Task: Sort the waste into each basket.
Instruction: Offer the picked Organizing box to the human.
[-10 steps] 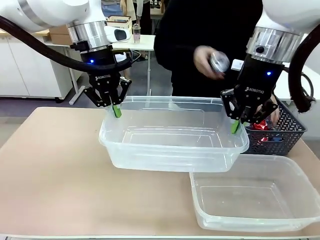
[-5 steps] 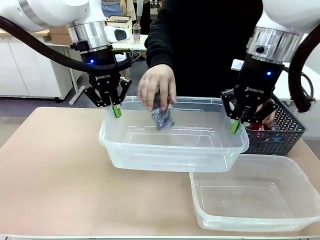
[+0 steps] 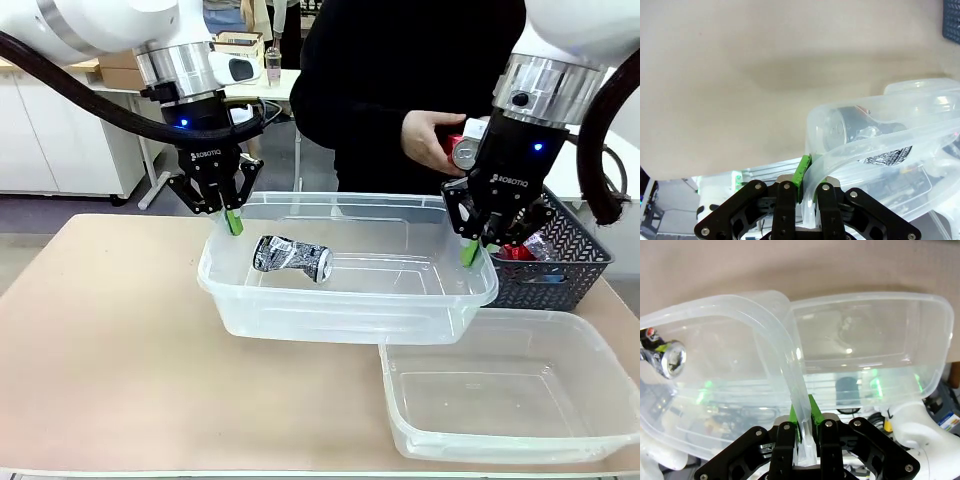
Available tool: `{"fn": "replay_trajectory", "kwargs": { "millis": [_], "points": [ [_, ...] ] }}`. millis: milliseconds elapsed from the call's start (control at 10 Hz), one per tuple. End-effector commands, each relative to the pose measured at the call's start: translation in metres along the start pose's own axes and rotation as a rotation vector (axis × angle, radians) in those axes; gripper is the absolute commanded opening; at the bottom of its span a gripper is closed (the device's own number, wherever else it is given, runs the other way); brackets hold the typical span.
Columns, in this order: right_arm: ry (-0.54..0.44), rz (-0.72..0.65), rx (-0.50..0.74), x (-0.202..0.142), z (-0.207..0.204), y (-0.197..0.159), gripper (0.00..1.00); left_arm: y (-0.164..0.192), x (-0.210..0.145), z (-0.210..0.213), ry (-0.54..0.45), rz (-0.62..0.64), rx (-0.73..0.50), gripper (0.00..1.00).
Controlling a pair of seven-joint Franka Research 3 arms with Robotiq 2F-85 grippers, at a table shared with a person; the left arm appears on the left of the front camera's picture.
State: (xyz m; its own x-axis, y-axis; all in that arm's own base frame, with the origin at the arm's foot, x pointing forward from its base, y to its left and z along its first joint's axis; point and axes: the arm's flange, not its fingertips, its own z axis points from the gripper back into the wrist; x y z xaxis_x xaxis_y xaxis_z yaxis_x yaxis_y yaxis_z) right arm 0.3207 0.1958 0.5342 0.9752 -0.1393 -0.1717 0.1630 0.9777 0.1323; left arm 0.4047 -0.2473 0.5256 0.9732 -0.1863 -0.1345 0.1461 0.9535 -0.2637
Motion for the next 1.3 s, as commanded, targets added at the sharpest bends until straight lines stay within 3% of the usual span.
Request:
{"fn": "replay_trajectory", "kwargs": {
  "millis": [0, 1200],
  "points": [
    [0.002, -0.005, 0.003, 0.0023, 0.0002, -0.004, 0.07, -0.0006, -0.0037, 0.0079, -0.015, 0.003, -0.014, 0.06],
    [0.002, -0.005, 0.003, 0.0023, 0.0002, -0.004, 0.07, -0.0006, -0.0037, 0.0079, -0.015, 0.003, -0.014, 0.06]
  ]
}}
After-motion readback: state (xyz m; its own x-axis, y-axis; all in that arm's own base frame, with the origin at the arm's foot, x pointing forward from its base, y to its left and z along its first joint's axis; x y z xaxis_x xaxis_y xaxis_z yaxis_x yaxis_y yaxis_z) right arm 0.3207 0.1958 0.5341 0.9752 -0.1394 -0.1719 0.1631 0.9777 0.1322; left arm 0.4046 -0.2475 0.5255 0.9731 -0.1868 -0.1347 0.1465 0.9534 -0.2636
